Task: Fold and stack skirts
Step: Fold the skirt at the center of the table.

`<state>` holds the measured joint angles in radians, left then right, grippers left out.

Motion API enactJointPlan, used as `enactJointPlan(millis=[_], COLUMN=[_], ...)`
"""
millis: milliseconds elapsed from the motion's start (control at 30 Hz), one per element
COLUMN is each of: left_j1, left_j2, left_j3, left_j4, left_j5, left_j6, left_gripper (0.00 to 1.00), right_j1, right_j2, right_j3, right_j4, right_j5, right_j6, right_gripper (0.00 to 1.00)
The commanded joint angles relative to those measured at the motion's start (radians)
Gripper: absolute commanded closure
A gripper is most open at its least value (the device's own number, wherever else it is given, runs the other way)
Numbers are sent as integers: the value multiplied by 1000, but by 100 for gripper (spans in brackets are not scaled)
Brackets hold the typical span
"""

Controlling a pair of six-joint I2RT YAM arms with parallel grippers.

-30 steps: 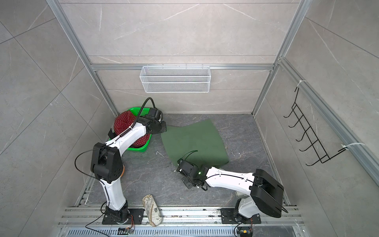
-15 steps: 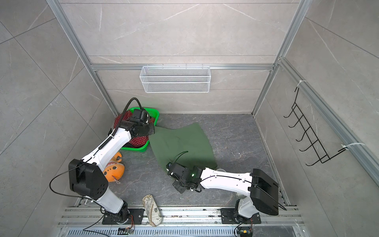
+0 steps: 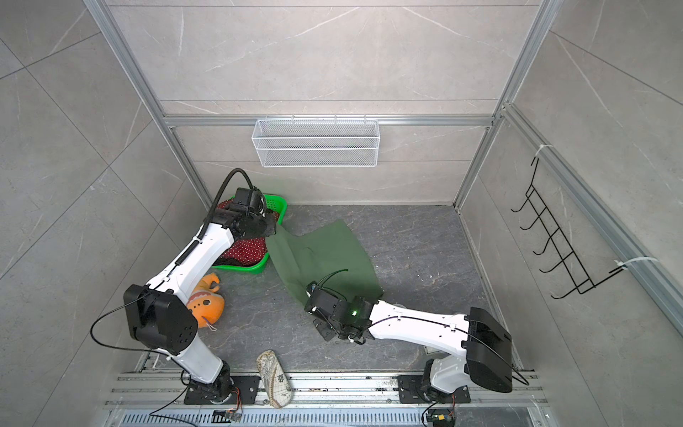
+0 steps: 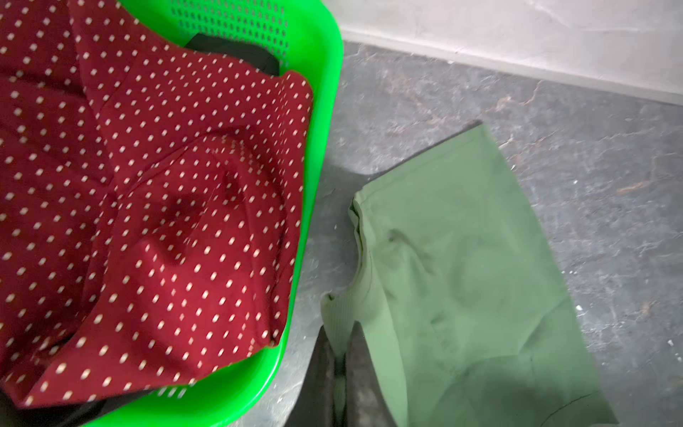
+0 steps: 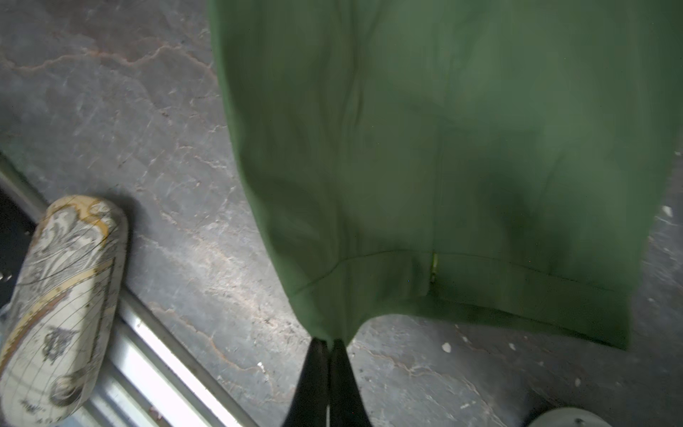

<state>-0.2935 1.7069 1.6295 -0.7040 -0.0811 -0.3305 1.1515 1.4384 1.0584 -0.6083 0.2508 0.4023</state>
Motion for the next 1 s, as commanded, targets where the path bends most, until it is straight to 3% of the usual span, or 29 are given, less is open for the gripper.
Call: enactJointPlan(millis=[0,367,733,967], left_j1=[-11,-58,-111,-128], left_j2=[50,283,454,527], left_j3=[76,291,553,603], left_j4=[43,68,31,70], left_j5=[45,76,79,101], left_j6=[-22,-109,-122,-125], left_gripper=[100,100,100,100], right_j1=[-72,-302,-409,-463], right_j2=[-49,-61,-98,-92], right_j3=[-6,-61,-106,-132], right_j4=[-68,-74,-66,-54], right_j5=[76,-22,-13,-3], right_j6=[55,30,13,10], right_gripper=[100,100,100,100])
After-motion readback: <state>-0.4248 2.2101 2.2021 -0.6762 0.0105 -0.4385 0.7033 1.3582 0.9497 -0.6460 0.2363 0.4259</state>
